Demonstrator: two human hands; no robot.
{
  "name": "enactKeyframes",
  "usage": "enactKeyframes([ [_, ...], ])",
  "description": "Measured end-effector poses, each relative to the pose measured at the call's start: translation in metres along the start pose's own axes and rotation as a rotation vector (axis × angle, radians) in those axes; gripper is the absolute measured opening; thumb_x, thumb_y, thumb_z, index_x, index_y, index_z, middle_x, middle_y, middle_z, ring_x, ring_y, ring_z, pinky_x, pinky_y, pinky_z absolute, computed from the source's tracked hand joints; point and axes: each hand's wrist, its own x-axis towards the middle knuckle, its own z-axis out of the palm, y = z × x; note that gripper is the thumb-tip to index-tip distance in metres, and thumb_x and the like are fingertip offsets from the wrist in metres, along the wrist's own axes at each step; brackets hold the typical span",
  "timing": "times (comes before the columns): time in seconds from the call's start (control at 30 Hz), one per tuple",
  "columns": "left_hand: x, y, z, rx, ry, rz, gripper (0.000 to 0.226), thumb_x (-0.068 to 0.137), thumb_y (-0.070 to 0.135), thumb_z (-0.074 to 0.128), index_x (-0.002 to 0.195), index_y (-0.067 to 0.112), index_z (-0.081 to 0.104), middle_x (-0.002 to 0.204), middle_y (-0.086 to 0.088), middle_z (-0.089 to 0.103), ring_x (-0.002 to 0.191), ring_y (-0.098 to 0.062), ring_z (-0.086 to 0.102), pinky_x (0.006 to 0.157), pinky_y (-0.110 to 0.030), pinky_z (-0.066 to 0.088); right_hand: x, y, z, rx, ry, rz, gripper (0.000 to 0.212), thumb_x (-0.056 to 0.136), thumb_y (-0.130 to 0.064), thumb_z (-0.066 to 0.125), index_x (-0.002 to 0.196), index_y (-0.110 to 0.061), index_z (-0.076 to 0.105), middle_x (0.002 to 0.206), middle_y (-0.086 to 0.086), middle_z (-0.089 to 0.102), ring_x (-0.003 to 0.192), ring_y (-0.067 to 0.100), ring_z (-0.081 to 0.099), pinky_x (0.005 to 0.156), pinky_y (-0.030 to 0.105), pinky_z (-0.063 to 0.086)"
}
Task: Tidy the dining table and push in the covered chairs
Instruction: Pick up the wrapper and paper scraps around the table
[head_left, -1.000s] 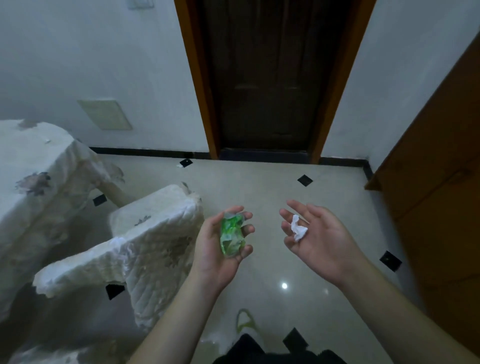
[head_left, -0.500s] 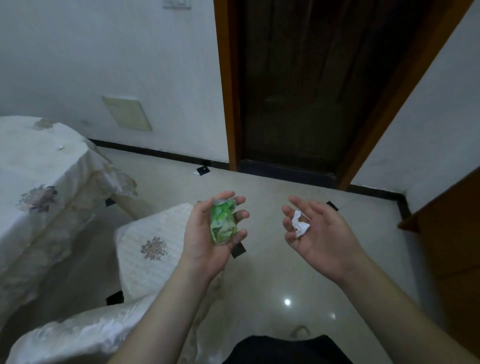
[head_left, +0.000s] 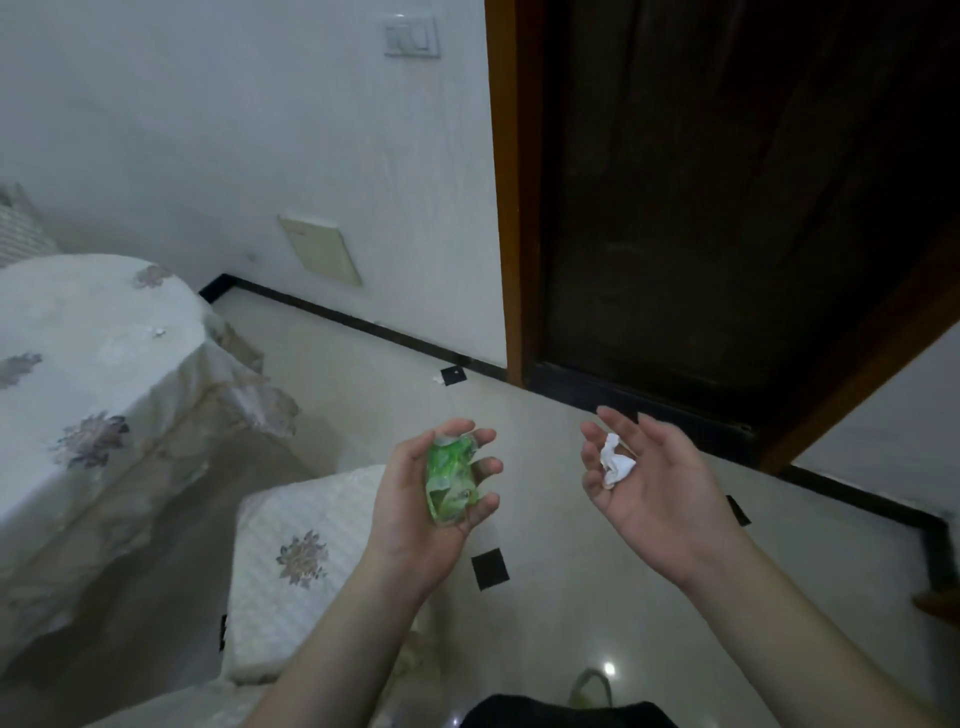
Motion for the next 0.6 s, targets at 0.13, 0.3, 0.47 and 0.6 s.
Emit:
enactKeyframes([
  [0.13, 0.03, 0.001, 0.022, -0.017, 0.029, 0.014, 0.027, 0.088, 0.031, 0.046, 0.096, 0.014, 0.065, 0.101, -0.01, 0.066, 0.075, -0.02, 0.062, 0.053, -0.028, 0.049, 0.039, -0.029, 0.014, -0.019, -0.041, 0.063, 0.03, 0.091, -0.031, 0.052, 0.109, -0.013, 0.068, 0.104, 0.009, 0.069, 0.084, 0.018, 0.063, 0.063, 0.025, 0.045],
  [0.3, 0.072, 0.021, 0.021, -0.031, 0.026, 0.05, 0.026, 0.085, 0.032, 0.046, 0.095, 0.016, 0.065, 0.101, -0.008, 0.065, 0.076, -0.019, 0.061, 0.054, -0.028, 0.05, 0.091, -0.03, 0.041, -0.064, -0.135, 0.174, 0.03, 0.091, -0.029, 0.051, 0.108, -0.011, 0.067, 0.099, 0.009, 0.068, 0.078, 0.017, 0.063, 0.059, 0.024, 0.042],
  [0.47, 0.129, 0.052, -0.003, -0.136, 0.06, 0.1, 0.026, 0.086, 0.031, 0.048, 0.096, 0.015, 0.066, 0.105, -0.009, 0.064, 0.077, -0.021, 0.06, 0.058, -0.029, 0.05, 0.159, -0.031, 0.087, -0.157, -0.166, 0.204, 0.029, 0.09, -0.028, 0.052, 0.107, -0.01, 0.067, 0.098, 0.009, 0.068, 0.076, 0.016, 0.063, 0.057, 0.024, 0.043],
  [0.6, 0.179, 0.084, -0.027, -0.183, 0.11, 0.13, 0.026, 0.085, 0.032, 0.047, 0.093, 0.016, 0.066, 0.101, -0.008, 0.066, 0.073, -0.019, 0.061, 0.053, -0.027, 0.049, 0.218, -0.031, 0.125, -0.22, -0.153, 0.211, 0.034, 0.082, -0.027, 0.059, 0.108, -0.008, 0.068, 0.101, 0.01, 0.066, 0.074, 0.016, 0.063, 0.054, 0.023, 0.042],
])
